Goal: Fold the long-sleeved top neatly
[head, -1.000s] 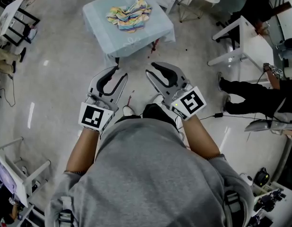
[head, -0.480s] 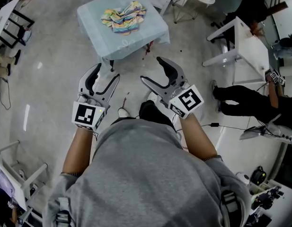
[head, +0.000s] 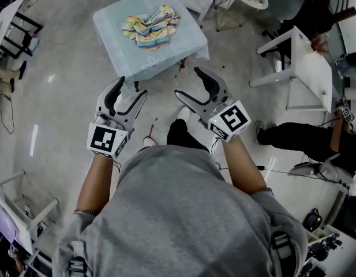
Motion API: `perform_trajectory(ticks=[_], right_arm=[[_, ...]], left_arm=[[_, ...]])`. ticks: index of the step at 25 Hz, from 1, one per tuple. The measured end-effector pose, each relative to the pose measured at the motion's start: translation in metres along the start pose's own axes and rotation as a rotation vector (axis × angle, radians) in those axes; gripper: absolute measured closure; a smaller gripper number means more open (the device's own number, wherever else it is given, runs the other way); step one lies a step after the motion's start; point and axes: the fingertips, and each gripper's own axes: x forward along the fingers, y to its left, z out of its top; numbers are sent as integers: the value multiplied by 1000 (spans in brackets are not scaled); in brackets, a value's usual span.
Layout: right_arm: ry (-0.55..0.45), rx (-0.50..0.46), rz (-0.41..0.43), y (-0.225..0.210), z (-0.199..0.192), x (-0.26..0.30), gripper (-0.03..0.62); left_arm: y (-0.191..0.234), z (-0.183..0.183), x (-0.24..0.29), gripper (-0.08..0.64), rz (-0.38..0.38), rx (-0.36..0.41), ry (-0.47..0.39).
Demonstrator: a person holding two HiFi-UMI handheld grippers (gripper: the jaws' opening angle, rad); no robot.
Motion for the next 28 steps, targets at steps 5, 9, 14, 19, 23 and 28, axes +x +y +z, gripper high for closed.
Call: perform_trajectory(ticks=[5, 9, 14, 19, 23, 28], right_arm=[[11, 7, -8, -65, -4, 8, 232], [25, 11, -6, -121, -6, 13, 235], [32, 19, 11, -186, -10, 13, 239], [37, 3, 63, -230, -16, 22, 241], [54, -1, 118, -252, -26, 31, 241], [58, 0, 161, -278, -32, 52, 241]], left_arm=[[10, -2, 52, 264, 3, -4, 40], [20, -2, 102, 264, 11, -6, 39], [21, 5, 159, 264, 38, -4, 63], [23, 1, 199, 264, 94, 15, 100], [30, 0, 223, 264, 140, 13, 104], [46, -7, 249, 264, 171, 15, 118]])
